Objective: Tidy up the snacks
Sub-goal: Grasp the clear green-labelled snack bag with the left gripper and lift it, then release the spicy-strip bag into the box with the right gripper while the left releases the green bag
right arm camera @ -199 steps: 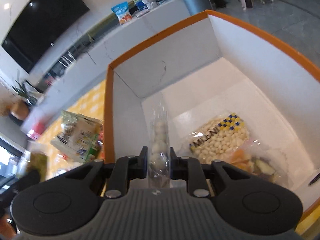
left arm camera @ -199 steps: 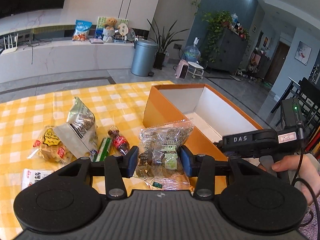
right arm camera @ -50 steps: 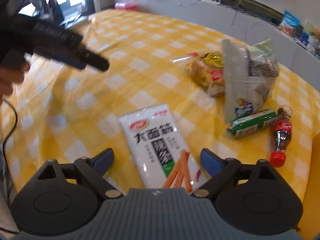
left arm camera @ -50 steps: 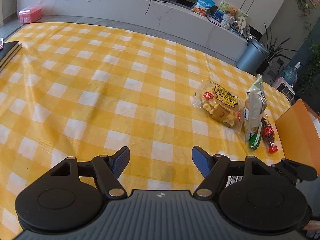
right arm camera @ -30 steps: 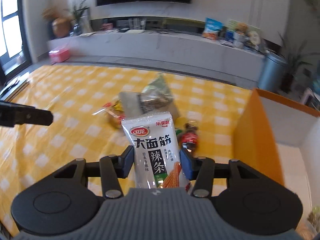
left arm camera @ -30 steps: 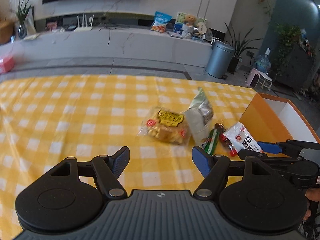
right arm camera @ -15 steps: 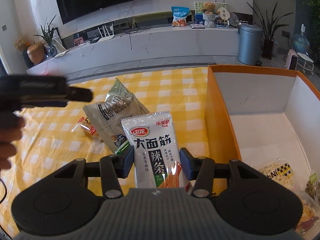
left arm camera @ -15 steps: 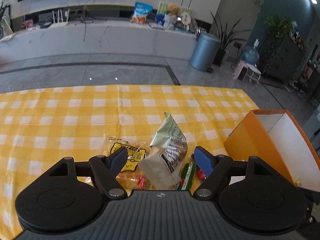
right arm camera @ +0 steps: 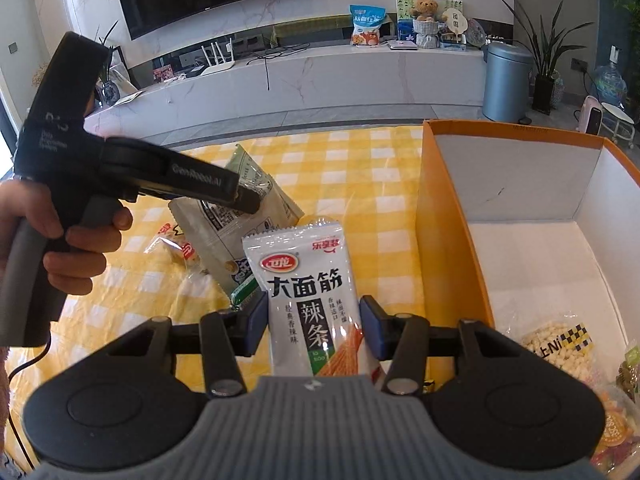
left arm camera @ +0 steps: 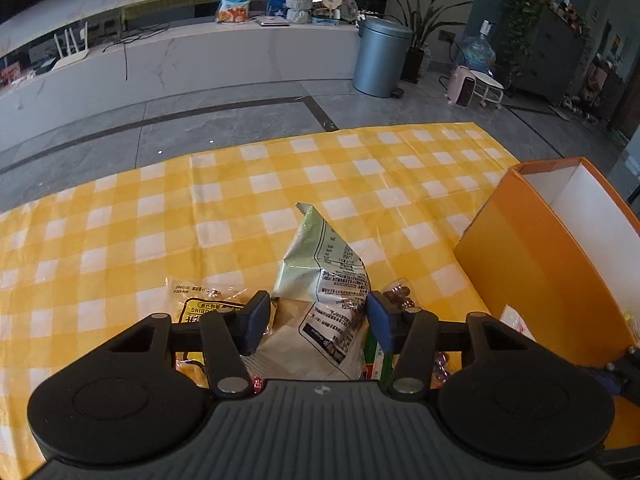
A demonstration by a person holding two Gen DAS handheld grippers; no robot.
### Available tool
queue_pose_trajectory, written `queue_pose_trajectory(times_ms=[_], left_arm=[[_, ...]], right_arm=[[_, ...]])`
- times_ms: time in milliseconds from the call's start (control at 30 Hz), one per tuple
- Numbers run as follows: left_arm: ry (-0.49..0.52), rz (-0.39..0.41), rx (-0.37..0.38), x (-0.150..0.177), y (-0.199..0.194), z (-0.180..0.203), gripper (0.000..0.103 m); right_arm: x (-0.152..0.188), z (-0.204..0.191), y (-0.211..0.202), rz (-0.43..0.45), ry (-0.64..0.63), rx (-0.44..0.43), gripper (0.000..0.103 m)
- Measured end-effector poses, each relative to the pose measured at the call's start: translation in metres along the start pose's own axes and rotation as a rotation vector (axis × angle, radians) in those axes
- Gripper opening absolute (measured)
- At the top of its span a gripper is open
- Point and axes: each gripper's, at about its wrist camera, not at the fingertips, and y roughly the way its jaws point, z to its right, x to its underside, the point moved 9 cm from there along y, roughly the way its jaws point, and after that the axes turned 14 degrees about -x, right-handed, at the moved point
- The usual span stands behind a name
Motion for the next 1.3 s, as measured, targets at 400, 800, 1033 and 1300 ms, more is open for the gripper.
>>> queue_pose_trajectory(times_ms=[400,800,1033,1300], left_arm=[[0.002,0.112,0.037,-0.006,-0.058,0.008,0.047],[-0.128,0.297,0.086,-0.018,-0.128,0.011,0.047],[-0.23,0.288,0.19,-0.026,-0.12,0.029,0.047],[-0.203,0.272,0.225,-0.021,-0.106,0.048,0.047]], right_arm=[[-0.002,-0.001,-0.004,0.018,0.011,-0.004,0.049],[-0.046,0.015,-0.095,0.296,0.121,-0.06,0.048],[-0.054,0.093,-0.127,0.414,0.288,0.019,0.049],[-0.047,0.131,-0.086,0.289,0.347,0.078,0.049]])
